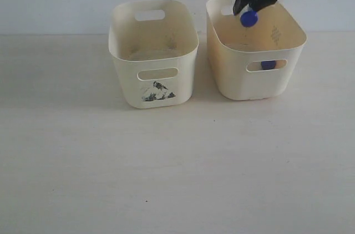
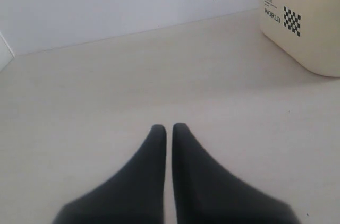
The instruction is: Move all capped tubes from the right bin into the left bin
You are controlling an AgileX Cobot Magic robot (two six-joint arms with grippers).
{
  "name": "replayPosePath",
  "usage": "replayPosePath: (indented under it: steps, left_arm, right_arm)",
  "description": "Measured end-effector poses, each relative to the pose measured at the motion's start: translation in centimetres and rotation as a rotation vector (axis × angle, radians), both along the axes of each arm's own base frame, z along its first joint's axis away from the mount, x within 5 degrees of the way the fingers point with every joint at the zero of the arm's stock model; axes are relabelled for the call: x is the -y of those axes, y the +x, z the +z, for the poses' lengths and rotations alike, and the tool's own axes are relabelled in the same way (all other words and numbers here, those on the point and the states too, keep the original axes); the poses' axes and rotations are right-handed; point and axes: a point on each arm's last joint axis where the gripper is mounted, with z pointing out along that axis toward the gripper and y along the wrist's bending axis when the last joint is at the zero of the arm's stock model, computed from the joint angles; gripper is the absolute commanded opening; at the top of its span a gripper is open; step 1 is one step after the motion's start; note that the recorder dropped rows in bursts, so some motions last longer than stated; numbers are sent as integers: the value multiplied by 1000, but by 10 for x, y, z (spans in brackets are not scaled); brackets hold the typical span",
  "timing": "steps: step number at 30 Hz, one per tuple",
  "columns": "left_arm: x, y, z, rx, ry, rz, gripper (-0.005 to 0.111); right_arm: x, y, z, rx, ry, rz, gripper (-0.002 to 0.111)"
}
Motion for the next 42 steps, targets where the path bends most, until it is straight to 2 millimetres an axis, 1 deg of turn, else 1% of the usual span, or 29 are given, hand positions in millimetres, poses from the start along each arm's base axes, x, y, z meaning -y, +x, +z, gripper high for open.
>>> replayPosePath:
  steps: [1, 2, 4, 7, 10, 12, 14, 15, 17, 19, 20, 21, 22, 23, 24, 26, 27, 28, 31, 34, 36, 42]
  left_arm:
    - [0, 0, 0, 0, 0, 0, 4]
    - [0, 0, 0, 0, 0, 0, 4]
    - [0, 0, 0, 0, 0, 0, 4]
    - [0, 0, 0, 0, 0, 0, 4]
    - [0, 0, 0, 0, 0, 0, 4]
    - [0, 0, 0, 0, 0, 0, 4]
    - [0, 0, 0, 0, 0, 0, 4]
    - [0, 0, 0, 0, 0, 0, 4]
    - [0, 0, 0, 0, 0, 0, 4]
    - [0, 0, 0, 0, 0, 0, 4]
    - [0, 0, 0, 0, 0, 0, 4]
    - [0, 0, 0, 0, 0, 0, 4]
    - [0, 0, 0, 0, 0, 0, 4]
    - [0, 0, 0, 0, 0, 0, 4]
    - [0, 0, 0, 0, 0, 0, 4]
    - [0, 0, 0, 0, 0, 0, 4]
    - [0, 0, 0, 0, 0, 0, 4]
    - [0, 0, 0, 0, 0, 0, 4]
    - [0, 0, 0, 0, 0, 0, 4]
    - [0, 0, 0, 0, 0, 0, 4]
    - [0, 0, 0, 0, 0, 0, 4]
    - [0, 0, 0, 0, 0, 0, 4]
  right_arm:
    - [-3, -6, 16, 24, 35, 21, 0]
    - [-6, -9, 23, 36, 61, 43, 0]
    - [-19, -13, 34, 57, 189, 143, 0]
    - [-42, -18, 41, 84, 317, 261, 0]
    - [-78, -27, 43, 115, 314, 409, 0]
    - [-99, -34, 42, 132, 290, 493, 3]
    - [-110, -38, 42, 139, 271, 529, 13]
    - [-113, -39, 41, 143, 260, 539, 21]
    - [-119, -40, 41, 148, 243, 554, 40]
    - [-121, -41, 40, 150, 234, 559, 62]
    - [-121, -41, 40, 150, 234, 560, 67]
    - [-121, -41, 40, 154, 230, 557, 68]
    - [-120, -40, 40, 157, 222, 547, 66]
    - [-119, -39, 40, 159, 215, 535, 59]
    - [-119, -38, 40, 154, 211, 519, 49]
    - [-117, -37, 39, 136, 209, 473, 24]
    - [-116, -37, 38, 126, 208, 451, 8]
    - [-115, -37, 38, 117, 206, 428, 1]
    - [-110, -35, 36, 100, 178, 378, 1]
    - [-94, -29, 34, 78, 160, 283, 1]
    - [-77, -25, 32, 58, 147, 211, 1]
    - [-12, -12, 28, 27, 48, -2, 1]
